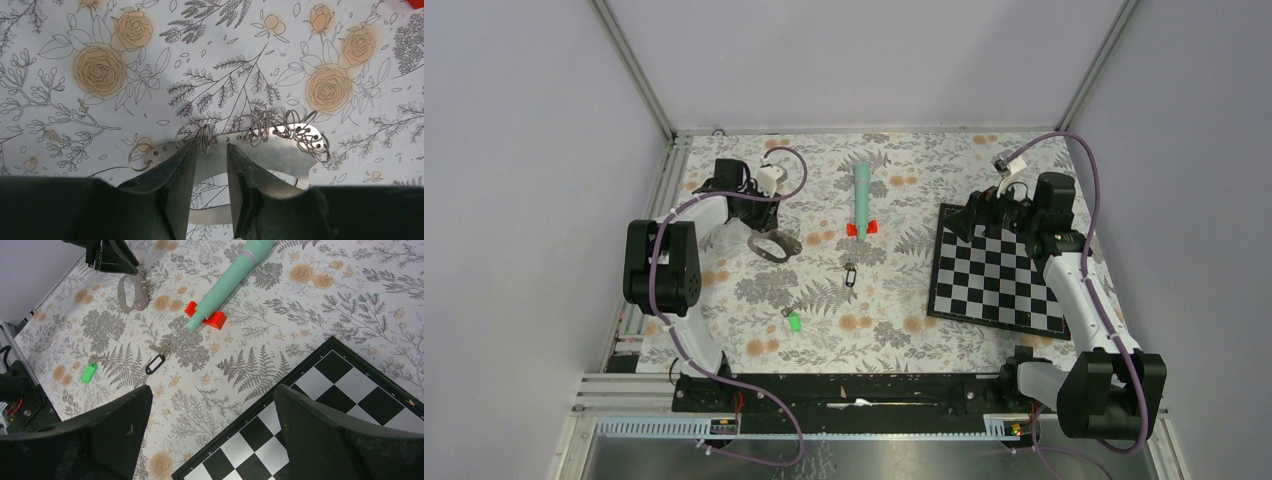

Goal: Put the keys on the keyring

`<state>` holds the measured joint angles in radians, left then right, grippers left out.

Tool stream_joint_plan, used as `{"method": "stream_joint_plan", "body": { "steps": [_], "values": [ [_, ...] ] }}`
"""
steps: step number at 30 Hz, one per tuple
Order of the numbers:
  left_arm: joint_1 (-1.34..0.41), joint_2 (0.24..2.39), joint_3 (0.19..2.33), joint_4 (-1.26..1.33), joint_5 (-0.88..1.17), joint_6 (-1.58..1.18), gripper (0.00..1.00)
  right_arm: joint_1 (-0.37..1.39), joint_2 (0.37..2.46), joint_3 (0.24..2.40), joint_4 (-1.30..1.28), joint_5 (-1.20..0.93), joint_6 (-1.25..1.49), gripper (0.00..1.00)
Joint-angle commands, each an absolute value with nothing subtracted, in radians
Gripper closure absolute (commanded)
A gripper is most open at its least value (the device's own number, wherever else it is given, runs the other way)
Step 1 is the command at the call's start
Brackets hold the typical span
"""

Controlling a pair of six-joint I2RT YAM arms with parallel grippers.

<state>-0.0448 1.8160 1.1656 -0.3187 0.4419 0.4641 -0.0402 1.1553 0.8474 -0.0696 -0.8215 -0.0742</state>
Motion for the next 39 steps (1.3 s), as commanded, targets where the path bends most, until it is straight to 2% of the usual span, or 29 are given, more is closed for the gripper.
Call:
{"method": "stream_joint_plan", "body": {
  "steps": [1,15,19,28,39],
  "values": [
    [-0.043,1.835,1.201,-0.286,0.427,0.496,0.65,-0.043,1.137,0.844,-0.054,-0.844,-0.091,0.01],
    [-0.044,1.882,1.224,-0.285,0.41,0.521,0.69,-0.043,1.13,0.835,-0.054,-0.852,-0.096,0.01],
    [-0.046,1.889,1.228,-0.285,0.42,0.521,0.76,-0.043,1.128,0.832,-0.052,-0.851,-0.099,0.01],
    [-0.062,1.824,1.26,-0.381,0.489,0.526,1.0,-0.043,1.129,0.825,-0.029,-0.837,-0.078,0.01],
    [-0.261,1.691,1.379,-0.673,0.422,0.592,1.0,-0.013,1.154,0.886,0.046,-0.965,-0.041,0.01]
  ]
}}
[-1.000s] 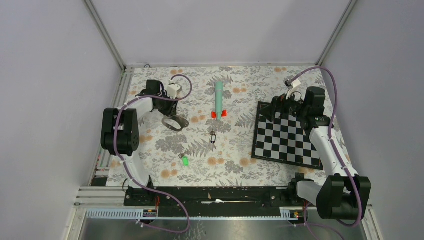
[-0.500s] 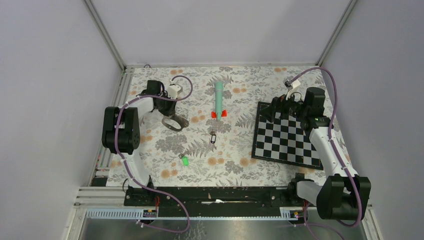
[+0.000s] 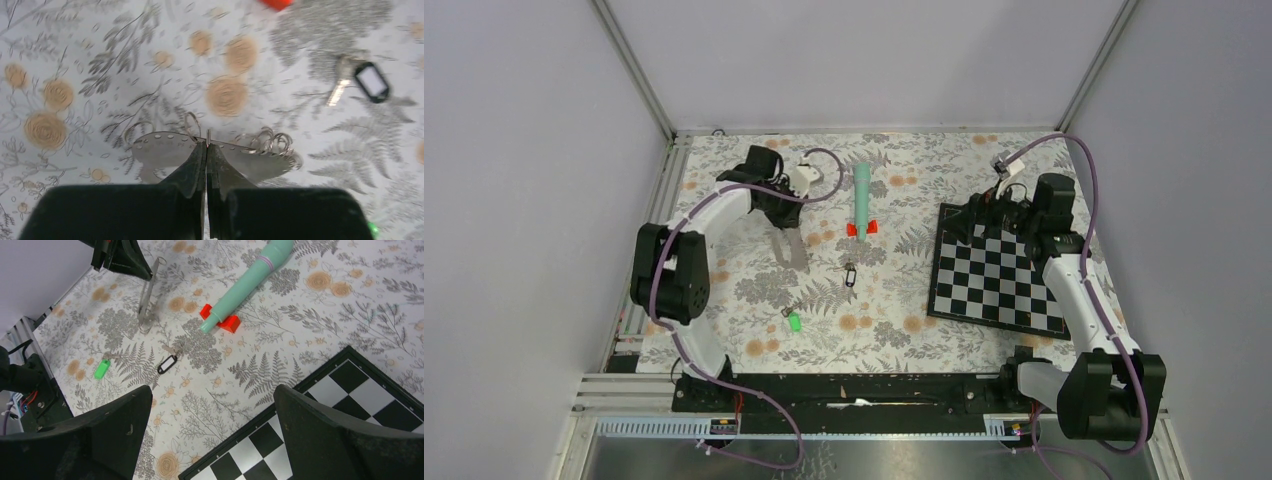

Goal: Put the keys on the keyring

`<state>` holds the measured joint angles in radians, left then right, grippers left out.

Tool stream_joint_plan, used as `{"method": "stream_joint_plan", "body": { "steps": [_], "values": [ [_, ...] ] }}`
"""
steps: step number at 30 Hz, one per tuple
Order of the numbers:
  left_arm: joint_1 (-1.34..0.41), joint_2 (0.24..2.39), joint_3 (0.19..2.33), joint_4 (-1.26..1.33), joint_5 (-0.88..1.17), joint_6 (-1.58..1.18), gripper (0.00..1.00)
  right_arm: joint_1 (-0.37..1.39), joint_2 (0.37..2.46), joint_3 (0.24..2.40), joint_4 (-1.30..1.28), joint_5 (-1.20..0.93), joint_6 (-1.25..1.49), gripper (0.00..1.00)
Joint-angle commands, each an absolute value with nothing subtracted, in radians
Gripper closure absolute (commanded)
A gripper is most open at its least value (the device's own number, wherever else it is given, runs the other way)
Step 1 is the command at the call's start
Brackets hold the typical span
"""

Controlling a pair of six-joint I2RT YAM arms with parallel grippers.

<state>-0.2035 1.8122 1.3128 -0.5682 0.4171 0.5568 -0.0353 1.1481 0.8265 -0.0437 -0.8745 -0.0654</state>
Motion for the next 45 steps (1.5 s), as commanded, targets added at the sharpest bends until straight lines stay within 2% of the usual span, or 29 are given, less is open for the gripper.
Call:
{"method": "stream_joint_plan", "body": {
  "steps": [1,7,11,16,22,29,34,45],
  "values": [
    [-0.273,1.671,1.39,-0.69,0.425,0.591,1.0,-0.006,1.162,0.896,0.056,-0.978,-0.035,0.01],
    [-0.302,1.574,1.528,-0.826,0.518,0.568,1.0,0.151,1.213,0.987,0.065,-1.0,-0.055,0.01],
    [-0.334,1.51,1.58,-0.856,0.679,0.559,1.0,0.202,1.256,0.983,0.221,-1.07,0.063,0.01],
    [-0.419,1.498,1.614,-0.847,0.792,0.506,1.0,0.269,1.305,1.018,0.309,-1.149,0.084,0.15],
    [-0.531,1.499,1.598,-0.782,0.843,0.463,1.0,0.334,1.33,1.041,0.312,-1.208,0.074,0.36],
    [-0.595,1.519,1.569,-0.718,0.893,0.424,1.0,0.365,1.3,1.058,0.13,-1.225,-0.118,0.54],
    [-0.62,1.534,1.554,-0.69,0.906,0.407,1.0,0.38,1.285,1.063,0.053,-1.216,-0.21,0.6],
    [-0.627,1.534,1.52,-0.619,0.886,0.339,1.0,0.401,1.257,1.03,0.015,-1.196,-0.271,0.62]
  ]
}}
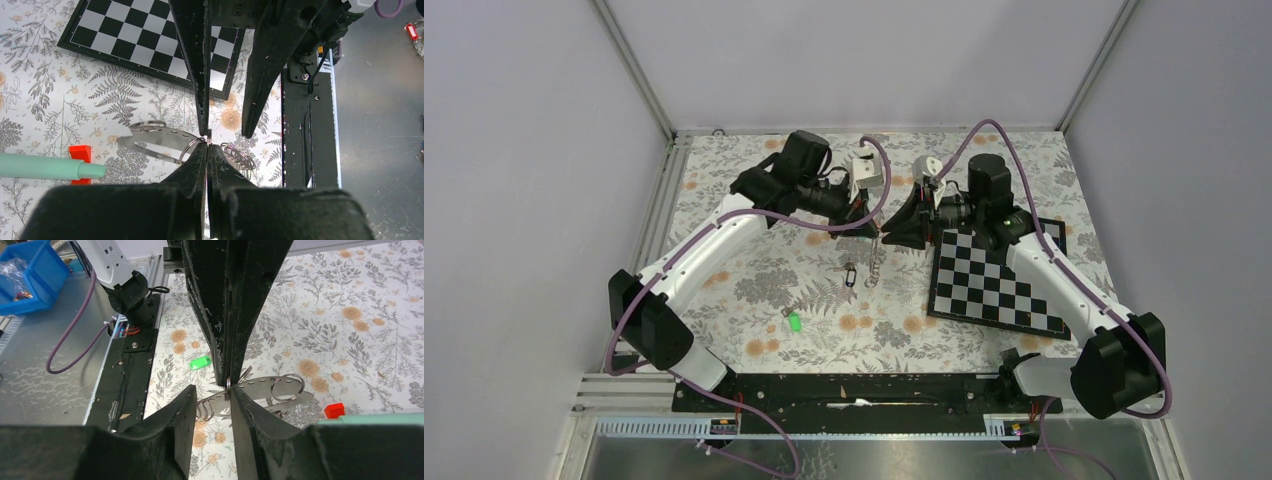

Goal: Put the keys on the keyring

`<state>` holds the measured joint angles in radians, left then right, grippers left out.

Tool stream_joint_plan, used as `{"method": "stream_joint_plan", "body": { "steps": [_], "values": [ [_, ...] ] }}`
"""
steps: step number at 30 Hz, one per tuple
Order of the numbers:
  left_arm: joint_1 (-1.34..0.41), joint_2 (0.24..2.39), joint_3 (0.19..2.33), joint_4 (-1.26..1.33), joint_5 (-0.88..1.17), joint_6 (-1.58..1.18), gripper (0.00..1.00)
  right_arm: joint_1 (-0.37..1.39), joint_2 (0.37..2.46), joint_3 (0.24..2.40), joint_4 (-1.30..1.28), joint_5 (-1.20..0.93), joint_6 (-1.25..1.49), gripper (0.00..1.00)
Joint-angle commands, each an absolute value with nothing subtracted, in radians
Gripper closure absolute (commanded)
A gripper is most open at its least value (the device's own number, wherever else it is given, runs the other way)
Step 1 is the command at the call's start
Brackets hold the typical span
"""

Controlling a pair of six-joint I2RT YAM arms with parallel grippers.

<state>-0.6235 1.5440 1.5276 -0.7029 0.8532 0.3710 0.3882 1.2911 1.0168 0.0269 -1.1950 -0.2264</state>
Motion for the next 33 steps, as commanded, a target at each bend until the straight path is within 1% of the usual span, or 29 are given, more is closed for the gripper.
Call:
{"method": "stream_joint_plan", "body": {
  "steps": [1,4,10,12,15,19,21,33],
  "values": [
    [-0.627,1.533,1.516,-0.612,0.885,0.333,1.0,0.402,1.257,1.027,0.019,-1.193,-0.272,0.63],
    [-0.629,1.528,1.507,-0.6,0.885,0.324,1.0,0.406,1.257,1.026,0.023,-1.186,-0.269,0.68],
    [-0.628,1.525,1.502,-0.592,0.884,0.314,1.0,0.408,1.257,1.008,0.036,-1.174,-0.269,0.85],
    [-0.628,1.523,1.499,-0.587,0.881,0.314,1.0,0.408,1.253,1.0,0.042,-1.169,-0.27,0.88],
    [-0.627,1.518,1.493,-0.582,0.879,0.313,1.0,0.409,1.254,0.986,0.045,-1.161,-0.273,0.87],
    [-0.627,1.518,1.49,-0.576,0.866,0.311,1.0,0.409,1.252,0.978,0.041,-1.154,-0.282,0.81],
    [-0.627,1.516,1.487,-0.573,0.86,0.311,1.0,0.409,1.251,0.975,0.041,-1.148,-0.285,0.8],
    [-0.627,1.514,1.474,-0.533,0.847,0.274,1.0,0.42,1.258,0.951,0.082,-1.14,-0.255,0.82]
  ]
}}
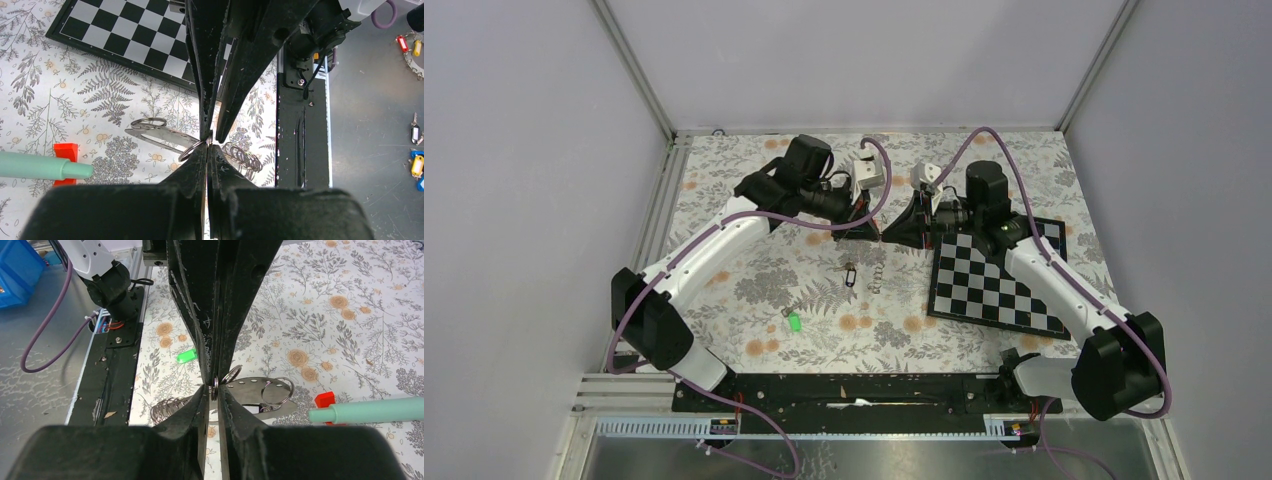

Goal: Put the keys on the keyring

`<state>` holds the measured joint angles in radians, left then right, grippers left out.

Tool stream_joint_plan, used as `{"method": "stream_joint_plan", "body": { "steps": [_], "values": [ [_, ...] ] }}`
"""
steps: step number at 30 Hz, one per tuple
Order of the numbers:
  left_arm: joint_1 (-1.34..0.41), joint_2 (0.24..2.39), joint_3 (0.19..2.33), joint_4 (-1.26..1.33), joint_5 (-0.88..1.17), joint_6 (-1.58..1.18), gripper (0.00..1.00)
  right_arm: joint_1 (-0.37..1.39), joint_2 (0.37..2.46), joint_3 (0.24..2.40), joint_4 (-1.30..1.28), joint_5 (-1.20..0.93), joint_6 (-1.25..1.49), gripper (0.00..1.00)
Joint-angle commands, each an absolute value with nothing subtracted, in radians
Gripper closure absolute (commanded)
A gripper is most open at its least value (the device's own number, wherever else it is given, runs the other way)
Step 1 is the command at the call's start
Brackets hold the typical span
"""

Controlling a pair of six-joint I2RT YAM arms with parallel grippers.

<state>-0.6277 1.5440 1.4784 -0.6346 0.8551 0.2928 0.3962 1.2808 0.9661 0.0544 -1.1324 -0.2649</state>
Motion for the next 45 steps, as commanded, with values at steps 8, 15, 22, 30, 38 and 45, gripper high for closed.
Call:
{"method": "stream_joint_plan", "body": {
  "steps": [8,15,22,30,38,45],
  "values": [
    [-0.615,1.496,1.447,-0.511,0.884,0.275,1.0,0.423,1.257,0.965,0.102,-1.083,-0.22,1.0],
    [-0.447,1.381,1.246,-0.284,1.177,0.261,0.65,0.416,1.265,0.991,0.251,-1.124,-0.04,1.0],
    [-0.431,1.342,1.049,0.101,1.227,0.091,0.61,0.413,1.303,0.976,0.462,-1.141,0.197,1.0],
    [-0.432,1.331,0.983,0.314,1.246,-0.072,0.64,0.411,1.315,0.961,0.495,-1.118,0.234,1.0],
    [-0.432,1.33,0.98,0.358,1.273,-0.11,0.66,0.411,1.321,0.949,0.521,-1.114,0.25,1.0],
    [-0.432,1.332,0.982,0.4,1.295,-0.153,0.66,0.411,1.325,0.938,0.545,-1.109,0.267,1.0]
  ]
}}
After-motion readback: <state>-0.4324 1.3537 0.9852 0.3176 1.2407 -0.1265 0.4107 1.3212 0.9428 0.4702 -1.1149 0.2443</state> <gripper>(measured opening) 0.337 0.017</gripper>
